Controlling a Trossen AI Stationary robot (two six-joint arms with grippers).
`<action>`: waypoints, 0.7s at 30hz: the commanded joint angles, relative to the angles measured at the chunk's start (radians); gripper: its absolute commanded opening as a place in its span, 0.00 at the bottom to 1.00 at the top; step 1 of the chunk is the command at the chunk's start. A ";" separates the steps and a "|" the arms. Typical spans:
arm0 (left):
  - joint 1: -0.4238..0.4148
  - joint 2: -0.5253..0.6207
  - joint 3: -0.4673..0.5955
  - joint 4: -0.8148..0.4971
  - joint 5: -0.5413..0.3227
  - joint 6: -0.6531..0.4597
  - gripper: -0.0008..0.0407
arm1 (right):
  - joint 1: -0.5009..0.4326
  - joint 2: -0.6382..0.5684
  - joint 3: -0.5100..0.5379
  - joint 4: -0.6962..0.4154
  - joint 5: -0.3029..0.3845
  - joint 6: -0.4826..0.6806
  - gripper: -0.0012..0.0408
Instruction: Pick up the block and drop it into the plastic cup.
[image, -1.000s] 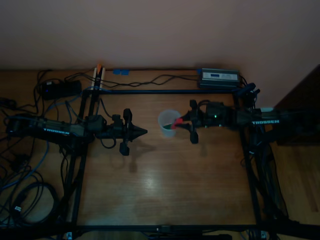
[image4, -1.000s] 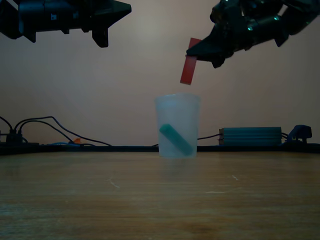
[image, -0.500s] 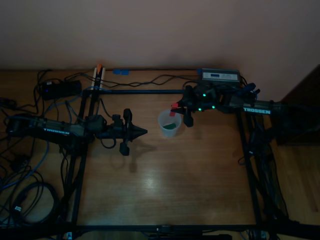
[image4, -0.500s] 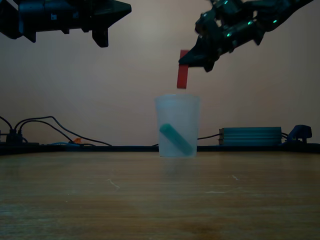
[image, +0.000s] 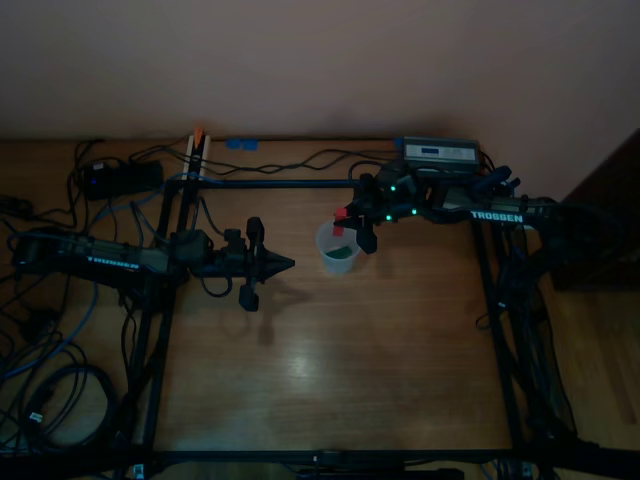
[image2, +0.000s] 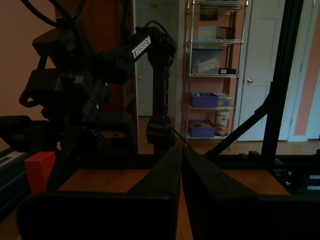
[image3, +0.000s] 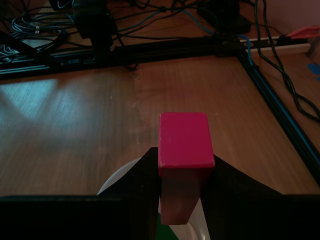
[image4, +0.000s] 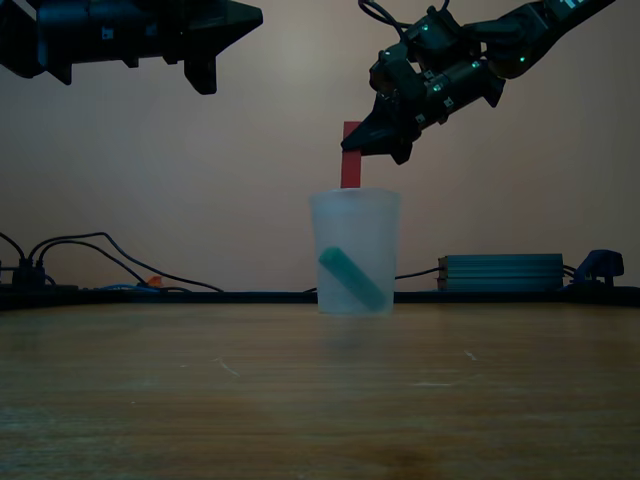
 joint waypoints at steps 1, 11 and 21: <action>0.000 0.000 0.000 0.000 0.000 0.000 0.02 | 0.001 -0.009 0.000 0.001 -0.008 0.001 0.03; 0.000 0.000 0.000 0.000 0.000 0.000 0.02 | 0.001 -0.022 0.000 0.001 -0.024 -0.005 0.32; 0.000 0.000 0.000 0.001 0.000 0.000 0.02 | 0.001 -0.024 0.000 0.001 0.043 0.031 0.85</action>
